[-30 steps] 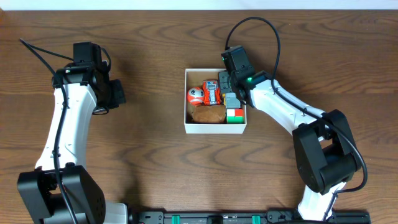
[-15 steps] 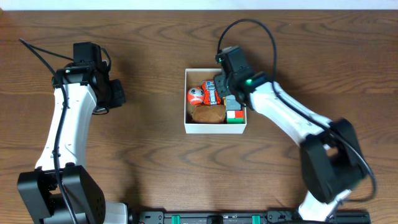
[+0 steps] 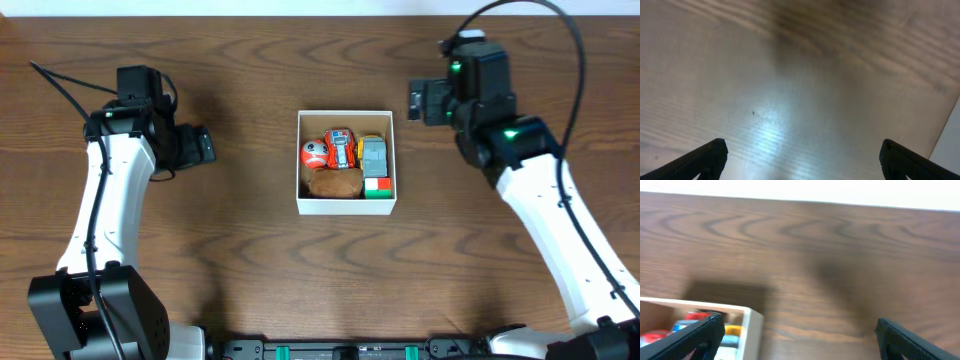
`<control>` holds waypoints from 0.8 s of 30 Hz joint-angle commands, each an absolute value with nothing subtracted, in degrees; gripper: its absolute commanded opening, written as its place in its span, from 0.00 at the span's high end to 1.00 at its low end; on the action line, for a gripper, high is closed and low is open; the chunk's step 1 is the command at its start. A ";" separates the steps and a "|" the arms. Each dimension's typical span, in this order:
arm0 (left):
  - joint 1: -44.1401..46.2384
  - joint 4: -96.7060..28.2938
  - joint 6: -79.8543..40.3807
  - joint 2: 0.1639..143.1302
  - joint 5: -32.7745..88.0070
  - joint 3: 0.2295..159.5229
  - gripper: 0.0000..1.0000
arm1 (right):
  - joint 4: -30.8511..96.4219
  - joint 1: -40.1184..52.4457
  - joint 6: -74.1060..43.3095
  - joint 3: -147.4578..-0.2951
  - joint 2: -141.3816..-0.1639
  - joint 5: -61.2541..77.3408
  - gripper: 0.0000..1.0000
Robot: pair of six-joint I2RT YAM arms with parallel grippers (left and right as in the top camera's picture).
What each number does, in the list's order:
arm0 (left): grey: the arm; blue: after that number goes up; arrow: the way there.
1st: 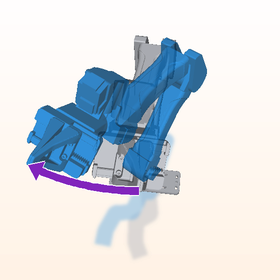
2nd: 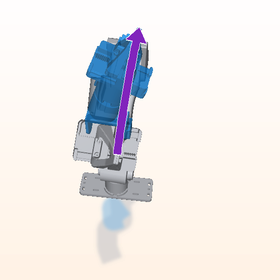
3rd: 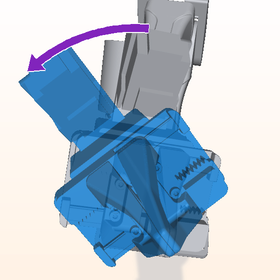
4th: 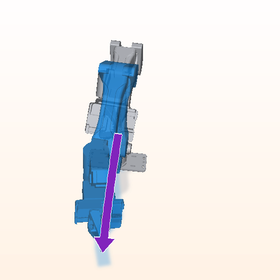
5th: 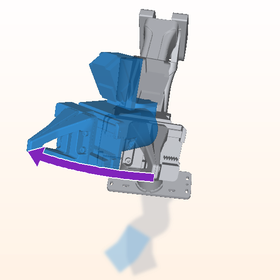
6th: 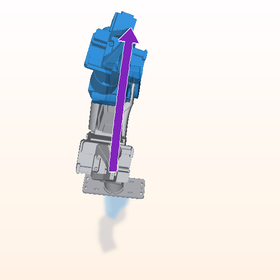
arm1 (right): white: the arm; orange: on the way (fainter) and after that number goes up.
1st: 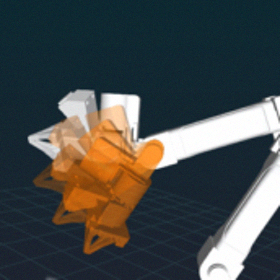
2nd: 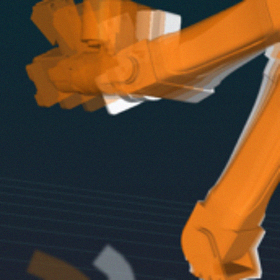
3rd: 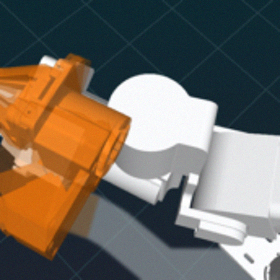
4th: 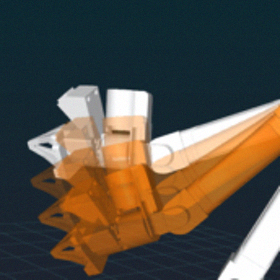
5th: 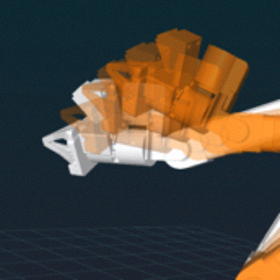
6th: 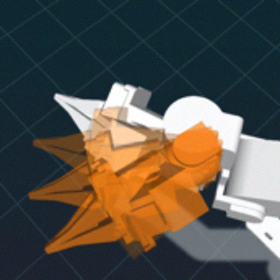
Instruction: Pack container
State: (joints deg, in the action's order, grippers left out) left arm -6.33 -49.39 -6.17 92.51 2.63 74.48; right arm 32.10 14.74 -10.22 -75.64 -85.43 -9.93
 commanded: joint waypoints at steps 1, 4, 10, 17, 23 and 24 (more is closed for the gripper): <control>-6.46 -49.54 -5.48 92.66 2.57 74.28 0.02 | 34.52 11.84 -9.63 -76.20 -84.60 -10.90 0.01; -5.65 -49.87 -1.80 91.31 5.48 74.26 0.02 | 37.91 10.13 -10.66 -76.18 -83.83 -10.96 0.01; -1.63 -49.93 2.48 83.31 7.07 74.08 0.02 | 41.85 8.51 -10.66 -76.03 -79.64 -10.96 0.01; 5.19 -50.02 4.95 68.88 7.03 70.54 0.02 | 46.06 8.56 -14.02 -73.08 -71.99 -10.96 0.01; 8.12 -49.28 3.60 54.17 7.05 61.28 0.02 | 42.35 9.72 -16.71 -57.28 -56.97 -10.98 0.01; 8.45 -48.71 2.39 50.96 7.05 58.87 0.02 | 41.69 9.89 -16.69 -54.50 -54.37 -10.98 0.01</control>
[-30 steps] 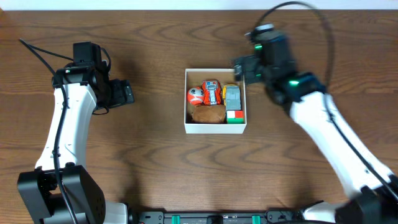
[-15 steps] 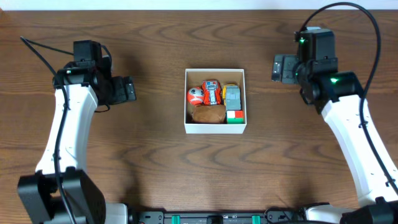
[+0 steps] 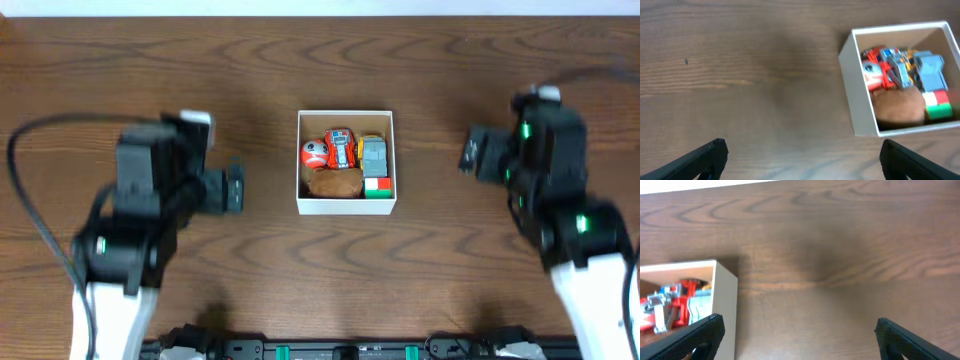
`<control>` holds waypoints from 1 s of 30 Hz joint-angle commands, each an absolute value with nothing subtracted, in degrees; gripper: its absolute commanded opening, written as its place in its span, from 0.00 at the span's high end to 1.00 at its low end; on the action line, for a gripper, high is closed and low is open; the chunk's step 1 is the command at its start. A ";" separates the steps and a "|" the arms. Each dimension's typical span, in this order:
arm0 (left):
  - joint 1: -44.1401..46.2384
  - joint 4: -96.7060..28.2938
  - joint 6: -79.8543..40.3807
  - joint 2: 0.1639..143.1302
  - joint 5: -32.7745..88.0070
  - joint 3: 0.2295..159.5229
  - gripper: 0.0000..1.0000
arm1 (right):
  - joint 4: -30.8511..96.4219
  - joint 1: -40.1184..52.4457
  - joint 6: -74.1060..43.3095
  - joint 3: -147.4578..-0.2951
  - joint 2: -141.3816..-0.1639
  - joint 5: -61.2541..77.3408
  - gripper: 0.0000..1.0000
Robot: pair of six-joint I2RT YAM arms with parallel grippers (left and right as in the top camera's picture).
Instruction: Pack container
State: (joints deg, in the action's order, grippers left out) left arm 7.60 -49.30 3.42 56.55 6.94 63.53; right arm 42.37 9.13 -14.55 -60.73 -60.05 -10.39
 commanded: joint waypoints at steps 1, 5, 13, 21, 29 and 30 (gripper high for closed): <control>8.67 -48.31 1.34 47.68 7.05 56.51 0.02 | 41.10 10.13 -16.69 -51.33 -51.37 -11.00 0.01; 8.82 -47.66 -4.34 34.59 5.58 47.97 0.02 | 41.98 10.26 -16.73 -41.60 -39.22 -10.44 0.02; 8.82 -47.33 -8.91 20.73 1.23 39.42 0.02 | 43.57 10.24 -17.39 -33.50 -26.09 -6.81 0.01; 8.82 -47.46 -8.91 20.86 1.23 39.38 0.02 | 43.57 10.24 -17.34 -33.28 -25.93 -6.39 0.01; 8.82 -47.46 -8.88 20.86 1.23 39.38 0.02 | 43.57 10.24 -17.34 -33.28 -25.93 -6.39 0.01; 8.82 -47.46 -8.91 20.86 1.23 39.38 0.02 | 43.57 10.24 -17.34 -33.28 -25.93 -6.39 0.01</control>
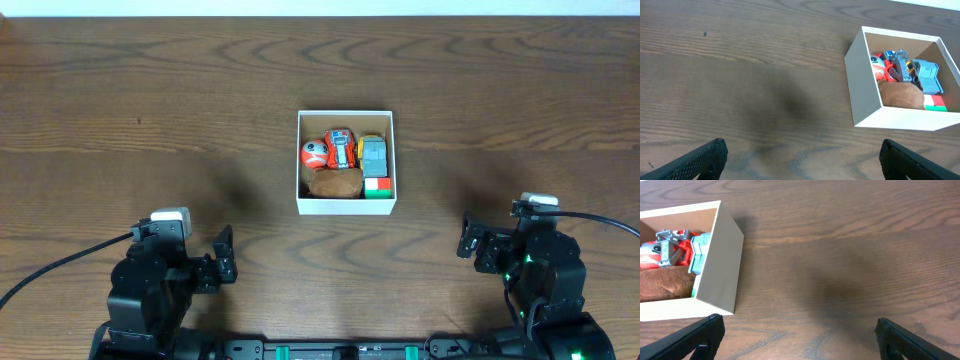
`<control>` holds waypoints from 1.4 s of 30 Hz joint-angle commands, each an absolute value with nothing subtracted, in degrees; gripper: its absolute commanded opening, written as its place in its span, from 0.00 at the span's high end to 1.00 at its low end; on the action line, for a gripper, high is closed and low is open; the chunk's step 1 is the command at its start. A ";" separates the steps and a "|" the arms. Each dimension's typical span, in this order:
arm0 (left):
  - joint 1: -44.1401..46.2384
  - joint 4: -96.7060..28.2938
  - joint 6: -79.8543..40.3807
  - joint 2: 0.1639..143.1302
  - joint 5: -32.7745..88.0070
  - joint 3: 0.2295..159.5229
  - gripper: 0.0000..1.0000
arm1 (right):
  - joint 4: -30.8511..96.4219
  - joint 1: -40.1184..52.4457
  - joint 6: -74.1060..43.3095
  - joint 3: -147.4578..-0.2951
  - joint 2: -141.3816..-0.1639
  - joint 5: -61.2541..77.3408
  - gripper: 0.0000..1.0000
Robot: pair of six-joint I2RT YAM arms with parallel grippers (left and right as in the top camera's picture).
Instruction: Pack container
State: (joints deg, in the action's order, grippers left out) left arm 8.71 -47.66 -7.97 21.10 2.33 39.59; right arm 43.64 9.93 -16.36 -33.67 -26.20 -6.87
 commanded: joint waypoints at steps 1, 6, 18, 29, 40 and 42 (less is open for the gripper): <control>8.82 -47.46 -8.91 20.86 1.23 39.38 0.02 | 43.57 10.24 -17.34 -33.28 -25.93 -6.39 0.01; 8.82 -47.46 -8.91 20.86 1.23 39.38 0.02 | 43.57 10.24 -17.32 -33.28 -25.93 -6.39 0.01; 8.82 -47.46 -8.91 20.86 1.23 39.38 0.02 | 45.60 7.68 -12.75 -28.51 -14.06 -5.56 0.01; 8.82 -47.46 -8.91 20.86 1.23 39.38 0.02 | 28.67 6.07 -11.46 -14.41 -0.69 -2.96 0.01; 8.82 -47.46 -8.91 20.86 1.23 39.38 0.02 | 3.75 5.96 3.62 -0.34 -0.30 -2.74 0.01; 8.82 -47.46 -8.88 20.86 1.23 39.38 0.02 | 4.01 5.93 5.32 -0.32 -0.30 -2.52 0.01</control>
